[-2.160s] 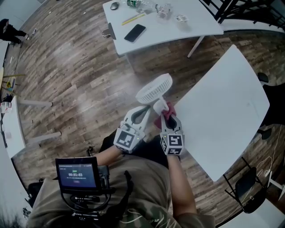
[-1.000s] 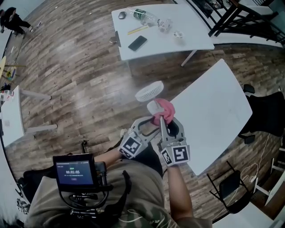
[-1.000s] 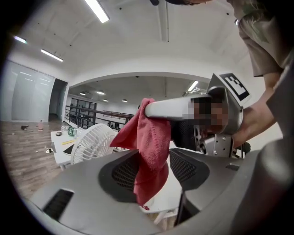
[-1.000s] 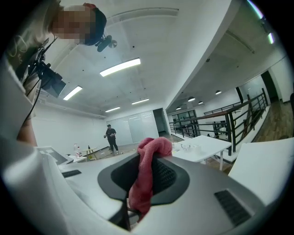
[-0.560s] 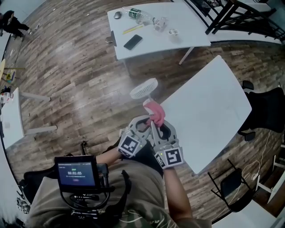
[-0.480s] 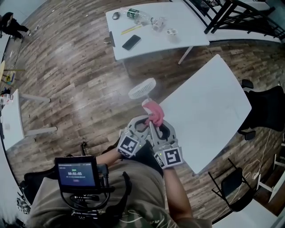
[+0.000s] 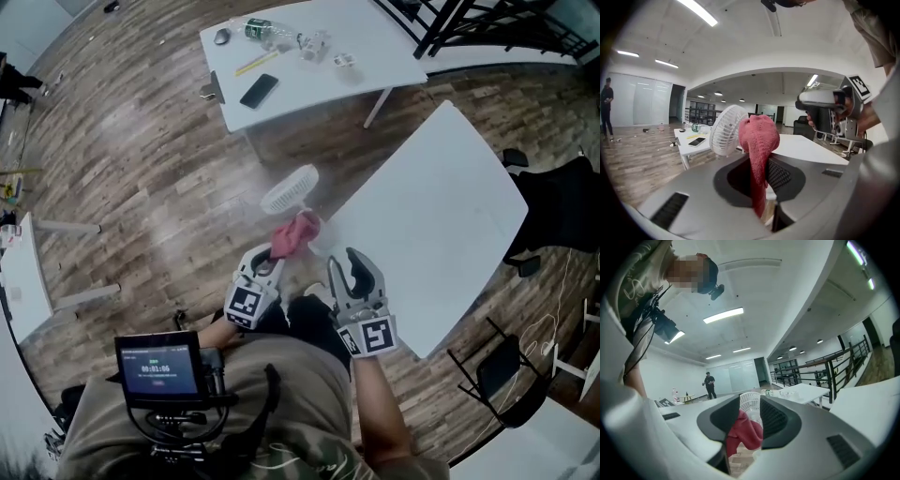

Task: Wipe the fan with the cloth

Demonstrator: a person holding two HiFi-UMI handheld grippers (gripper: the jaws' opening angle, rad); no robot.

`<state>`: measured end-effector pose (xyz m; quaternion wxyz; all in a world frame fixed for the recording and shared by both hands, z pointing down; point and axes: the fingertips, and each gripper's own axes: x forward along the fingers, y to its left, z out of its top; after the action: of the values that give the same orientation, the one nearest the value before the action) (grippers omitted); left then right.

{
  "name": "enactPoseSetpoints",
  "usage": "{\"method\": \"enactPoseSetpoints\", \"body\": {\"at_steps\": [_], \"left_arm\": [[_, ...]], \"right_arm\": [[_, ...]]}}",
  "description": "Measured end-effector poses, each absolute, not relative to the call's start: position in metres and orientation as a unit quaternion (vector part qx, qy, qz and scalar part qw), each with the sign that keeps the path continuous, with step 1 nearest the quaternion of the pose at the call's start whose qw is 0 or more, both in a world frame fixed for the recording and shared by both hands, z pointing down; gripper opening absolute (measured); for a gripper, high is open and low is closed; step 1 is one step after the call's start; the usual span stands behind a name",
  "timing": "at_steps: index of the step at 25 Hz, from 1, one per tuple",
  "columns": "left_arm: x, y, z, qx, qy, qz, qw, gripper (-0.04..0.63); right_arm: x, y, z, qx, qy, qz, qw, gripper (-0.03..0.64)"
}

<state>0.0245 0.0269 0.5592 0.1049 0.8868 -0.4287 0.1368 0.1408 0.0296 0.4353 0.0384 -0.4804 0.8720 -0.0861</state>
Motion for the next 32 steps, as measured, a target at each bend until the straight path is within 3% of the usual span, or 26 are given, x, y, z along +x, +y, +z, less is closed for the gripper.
{"method": "enactPoseSetpoints", "body": {"at_steps": [9, 14, 25, 32], "left_arm": [[0.004, 0.029, 0.598, 0.900, -0.389, 0.186, 0.066, 0.074], [-0.021, 0.030, 0.609, 0.883, -0.416, 0.190, 0.108, 0.072], [0.053, -0.028, 0.627, 0.902, -0.389, 0.149, 0.111, 0.074], [0.066, -0.054, 0.595, 0.919, -0.373, 0.115, 0.059, 0.072]], "right_arm": [[0.136, 0.017, 0.463, -0.534, 0.839, -0.098, 0.046, 0.135], [0.127, 0.011, 0.475, -0.509, 0.854, -0.103, 0.020, 0.135], [0.146, 0.017, 0.471, -0.532, 0.844, -0.071, 0.010, 0.095], [0.150, 0.034, 0.498, -0.540, 0.838, -0.079, 0.004, 0.095]]}}
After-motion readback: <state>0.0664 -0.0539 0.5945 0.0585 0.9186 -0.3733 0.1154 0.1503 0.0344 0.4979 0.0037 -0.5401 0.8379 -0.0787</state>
